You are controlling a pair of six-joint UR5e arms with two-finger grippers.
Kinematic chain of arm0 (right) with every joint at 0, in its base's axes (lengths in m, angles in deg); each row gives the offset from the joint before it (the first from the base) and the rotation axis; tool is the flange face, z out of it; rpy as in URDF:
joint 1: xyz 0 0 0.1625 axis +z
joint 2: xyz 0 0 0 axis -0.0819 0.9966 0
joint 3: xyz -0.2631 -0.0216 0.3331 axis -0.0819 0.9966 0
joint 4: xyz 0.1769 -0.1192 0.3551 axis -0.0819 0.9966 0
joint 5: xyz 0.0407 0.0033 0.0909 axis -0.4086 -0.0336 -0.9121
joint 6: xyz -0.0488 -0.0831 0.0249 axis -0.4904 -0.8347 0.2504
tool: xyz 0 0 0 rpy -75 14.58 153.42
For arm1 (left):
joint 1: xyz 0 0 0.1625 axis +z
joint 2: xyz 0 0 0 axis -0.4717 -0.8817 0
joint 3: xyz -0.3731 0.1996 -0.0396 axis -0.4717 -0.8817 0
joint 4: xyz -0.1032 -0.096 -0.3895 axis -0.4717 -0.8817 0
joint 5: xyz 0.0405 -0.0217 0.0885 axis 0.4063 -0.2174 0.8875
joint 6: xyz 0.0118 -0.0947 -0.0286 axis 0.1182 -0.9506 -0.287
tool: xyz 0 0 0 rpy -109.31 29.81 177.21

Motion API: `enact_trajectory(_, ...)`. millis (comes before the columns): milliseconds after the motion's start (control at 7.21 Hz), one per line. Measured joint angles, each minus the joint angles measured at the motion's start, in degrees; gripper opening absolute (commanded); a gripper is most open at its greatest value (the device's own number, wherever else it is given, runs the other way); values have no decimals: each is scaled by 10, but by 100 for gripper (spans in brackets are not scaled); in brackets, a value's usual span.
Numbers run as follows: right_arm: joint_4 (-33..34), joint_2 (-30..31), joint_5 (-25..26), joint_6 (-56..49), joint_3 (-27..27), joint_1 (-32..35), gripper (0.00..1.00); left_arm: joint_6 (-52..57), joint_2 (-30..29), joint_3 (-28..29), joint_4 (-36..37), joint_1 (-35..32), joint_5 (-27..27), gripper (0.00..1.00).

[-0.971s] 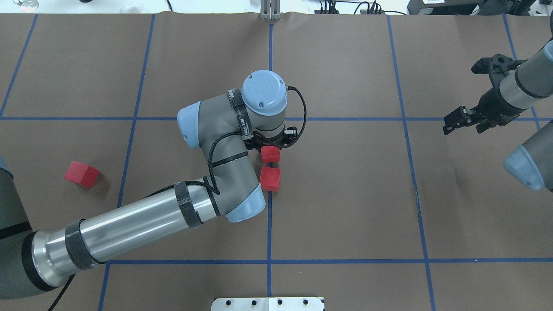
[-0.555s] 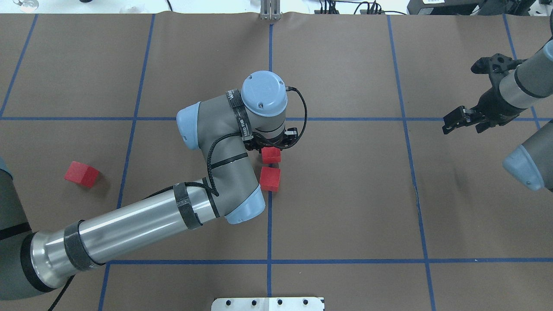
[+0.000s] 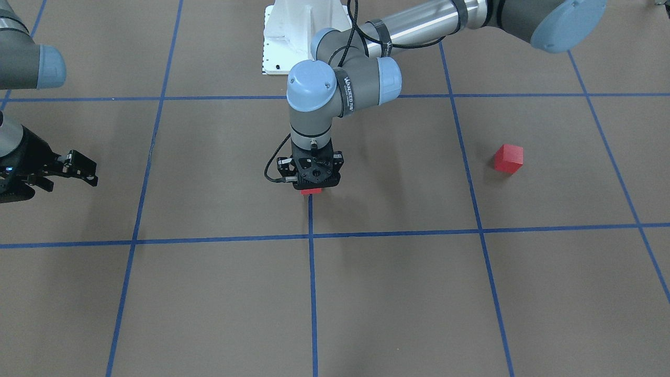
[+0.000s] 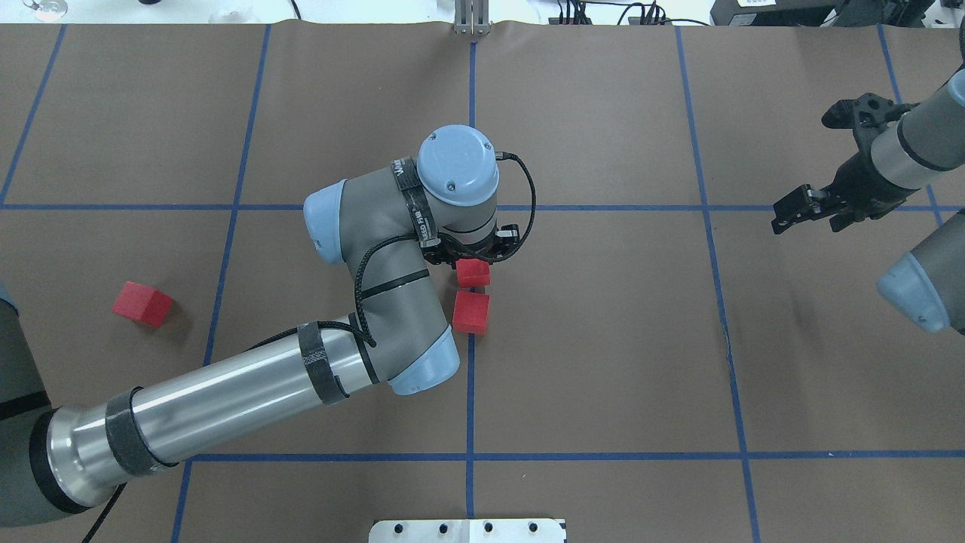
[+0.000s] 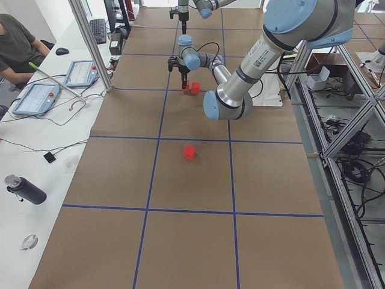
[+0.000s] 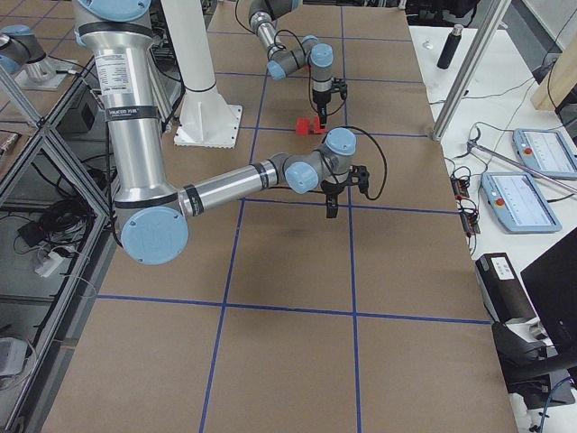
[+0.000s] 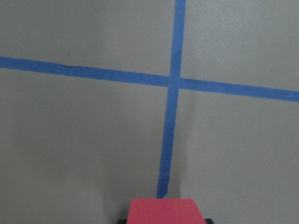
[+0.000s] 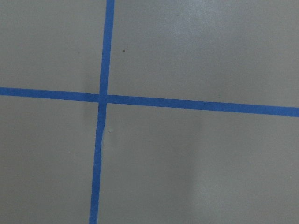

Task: Form red blocks into L shape at center
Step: 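Lower the red cube beside the placed cube, farther from the robot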

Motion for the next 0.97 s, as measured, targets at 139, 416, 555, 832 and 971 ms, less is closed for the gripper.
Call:
enact_trajectory(139, 0, 0, 0, 0, 0, 0, 100, 0, 7, -7, 0, 0, 0, 0)
enact_trajectory(416, 0, 0, 0, 1, 0, 0, 100, 0, 15, -13, 0, 3, -1, 0)
enact_trajectory(555, 0, 0, -1, 0, -1, 1, 100, -1, 15, -14, 0, 4, 0, 0)
enact_trajectory(832, 0, 0, -2, 0, -2, 4, 100, -1, 15, -15, 0, 6, 0, 0)
enact_trajectory(971, 0, 0, -3, 0, -2, 5, 100, -1, 15, -17, 1, 6, 0, 0)
